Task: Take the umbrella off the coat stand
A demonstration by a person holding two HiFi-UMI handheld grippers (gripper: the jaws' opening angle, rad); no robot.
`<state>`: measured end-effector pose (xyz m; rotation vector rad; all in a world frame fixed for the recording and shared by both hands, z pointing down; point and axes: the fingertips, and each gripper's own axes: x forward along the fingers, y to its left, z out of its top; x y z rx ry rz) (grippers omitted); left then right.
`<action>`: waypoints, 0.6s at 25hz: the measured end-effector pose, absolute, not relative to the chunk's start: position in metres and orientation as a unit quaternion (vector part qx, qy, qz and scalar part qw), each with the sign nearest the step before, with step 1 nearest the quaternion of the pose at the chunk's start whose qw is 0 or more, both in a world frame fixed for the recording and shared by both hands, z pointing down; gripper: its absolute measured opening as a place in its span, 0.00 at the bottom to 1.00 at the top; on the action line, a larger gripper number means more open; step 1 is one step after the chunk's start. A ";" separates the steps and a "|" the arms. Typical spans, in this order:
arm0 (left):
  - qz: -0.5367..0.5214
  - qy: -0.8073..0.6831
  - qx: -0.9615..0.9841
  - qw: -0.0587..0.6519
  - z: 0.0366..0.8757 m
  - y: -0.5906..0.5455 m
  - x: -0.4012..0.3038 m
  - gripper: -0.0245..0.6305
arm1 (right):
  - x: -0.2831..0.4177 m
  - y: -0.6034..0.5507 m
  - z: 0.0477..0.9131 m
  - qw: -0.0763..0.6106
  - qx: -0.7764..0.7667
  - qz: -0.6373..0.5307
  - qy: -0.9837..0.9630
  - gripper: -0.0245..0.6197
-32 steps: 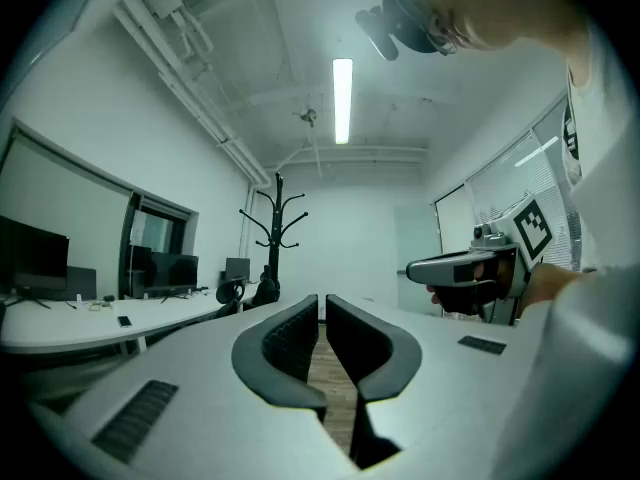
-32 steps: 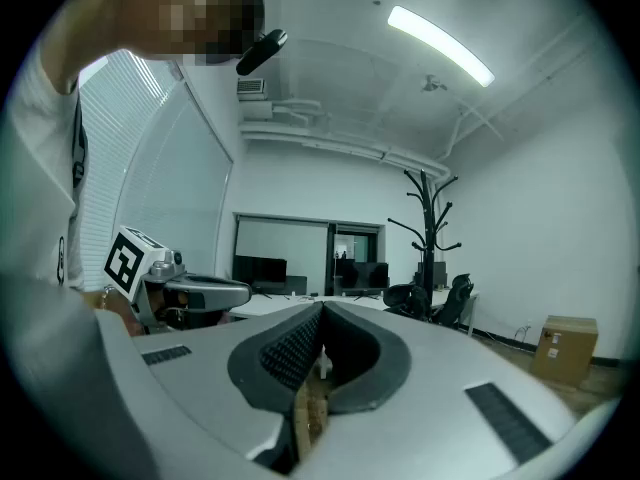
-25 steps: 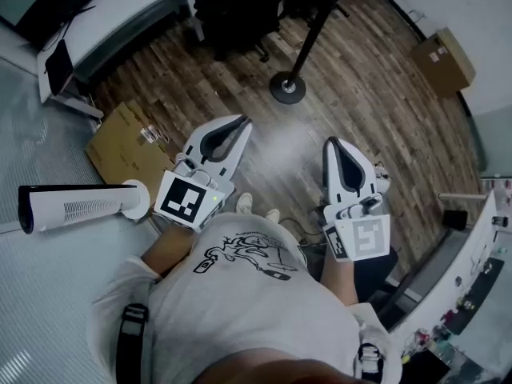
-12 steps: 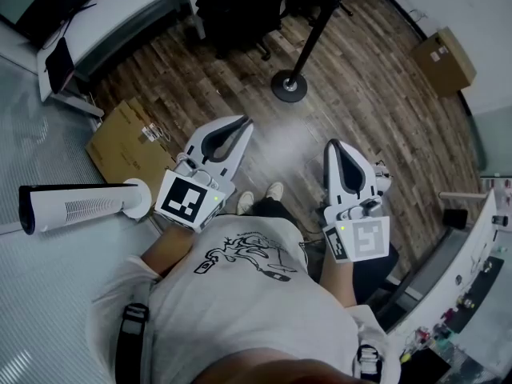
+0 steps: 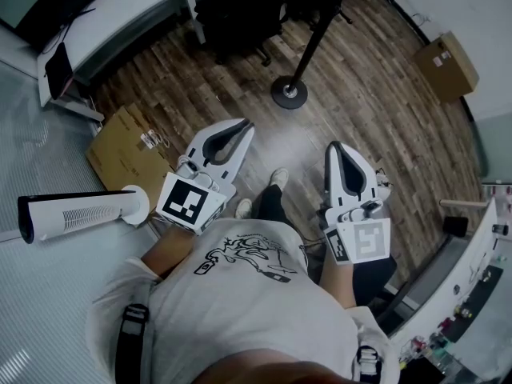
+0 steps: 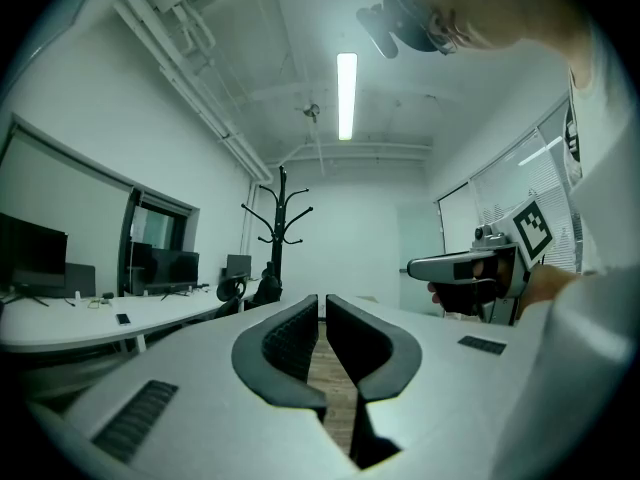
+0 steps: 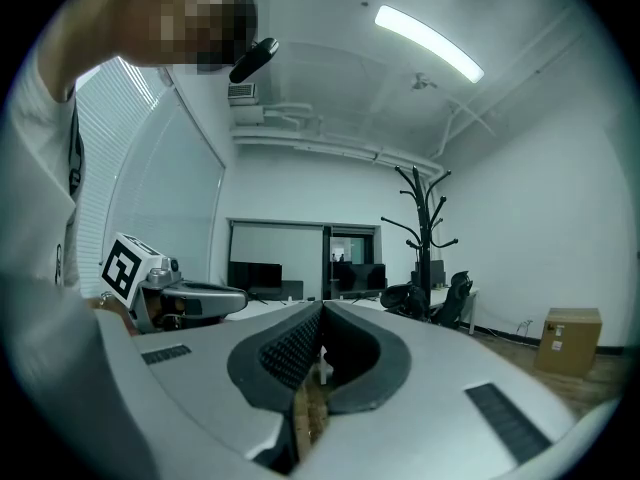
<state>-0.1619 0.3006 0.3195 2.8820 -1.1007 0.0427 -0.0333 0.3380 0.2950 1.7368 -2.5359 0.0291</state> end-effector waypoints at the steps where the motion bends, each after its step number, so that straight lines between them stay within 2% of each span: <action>1: 0.014 -0.357 0.933 0.028 0.319 0.295 -0.157 0.10 | -0.028 0.332 0.294 0.033 0.564 0.009 -0.825 0.05; 15: 0.020 -0.367 0.930 0.022 0.313 0.188 -0.071 0.10 | 0.061 0.225 0.291 0.025 0.555 0.011 -0.831 0.05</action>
